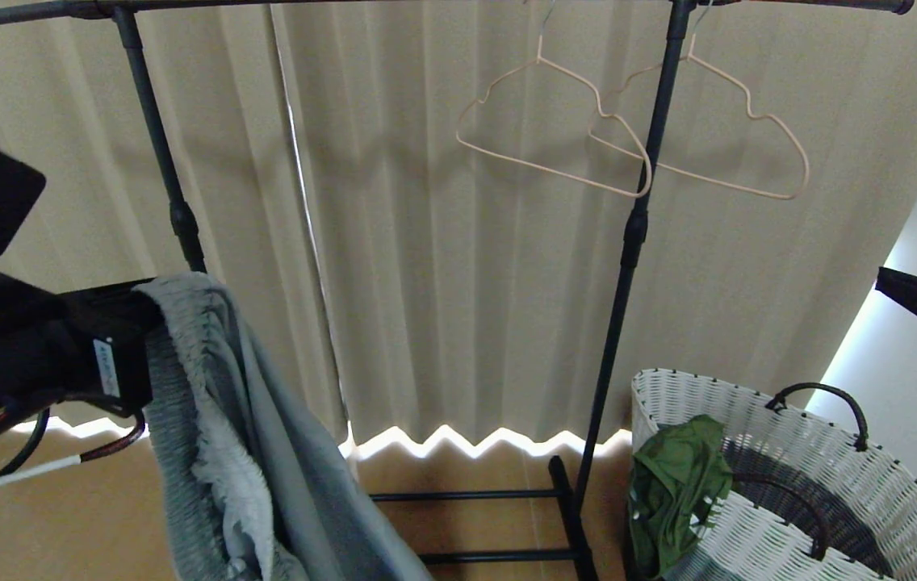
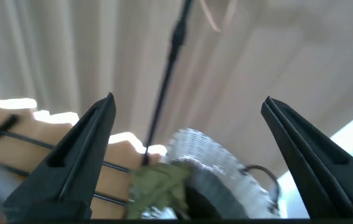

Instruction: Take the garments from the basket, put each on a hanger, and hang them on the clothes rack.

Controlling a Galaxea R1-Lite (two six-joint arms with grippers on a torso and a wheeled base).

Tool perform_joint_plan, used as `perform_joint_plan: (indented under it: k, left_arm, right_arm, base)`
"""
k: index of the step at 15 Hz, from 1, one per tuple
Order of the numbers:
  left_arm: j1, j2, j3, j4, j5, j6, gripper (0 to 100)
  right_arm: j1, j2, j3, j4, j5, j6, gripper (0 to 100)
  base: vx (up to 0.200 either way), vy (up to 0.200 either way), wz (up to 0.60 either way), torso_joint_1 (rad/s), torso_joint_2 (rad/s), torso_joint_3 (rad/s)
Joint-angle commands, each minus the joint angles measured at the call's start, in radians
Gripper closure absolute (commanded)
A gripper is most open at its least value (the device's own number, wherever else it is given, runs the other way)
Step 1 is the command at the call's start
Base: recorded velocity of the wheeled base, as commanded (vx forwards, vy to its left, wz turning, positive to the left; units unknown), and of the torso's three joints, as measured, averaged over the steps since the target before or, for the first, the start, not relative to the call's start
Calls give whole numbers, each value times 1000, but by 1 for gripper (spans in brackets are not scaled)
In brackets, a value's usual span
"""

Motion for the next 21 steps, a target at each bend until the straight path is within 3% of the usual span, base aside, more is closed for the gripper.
perform_joint_plan:
  k: [1,4,11,15,21]
  left_arm:
    - [0,-77,71,-1,-9,-12,100]
    - [0,-82,65,-26,-12,-53,100]
    - [14,-109,103,-31,-8,-19,100]
    - [130,-108,102,-31,-4,-18,100]
    - [141,-118,114,-34,-40,-16,100]
  right_arm:
    - [-29,-16,21,0,-19,-17,0]
    - [-36,-47,50,0,-53,-52,0]
    - [-36,-47,69,-9,-80,-66,0]
    - [-36,-38,72,-44,-82,-72,0]
    - [-36,-39,72,-46,-80,-70,0]
  base:
    - [0,0,0,0,0,0]
    - [0,0,0,0,0,0]
    - [0,0,0,0,0,0]
    - [0,0,0,0,0,0]
    - [0,0,0,0,0,0]
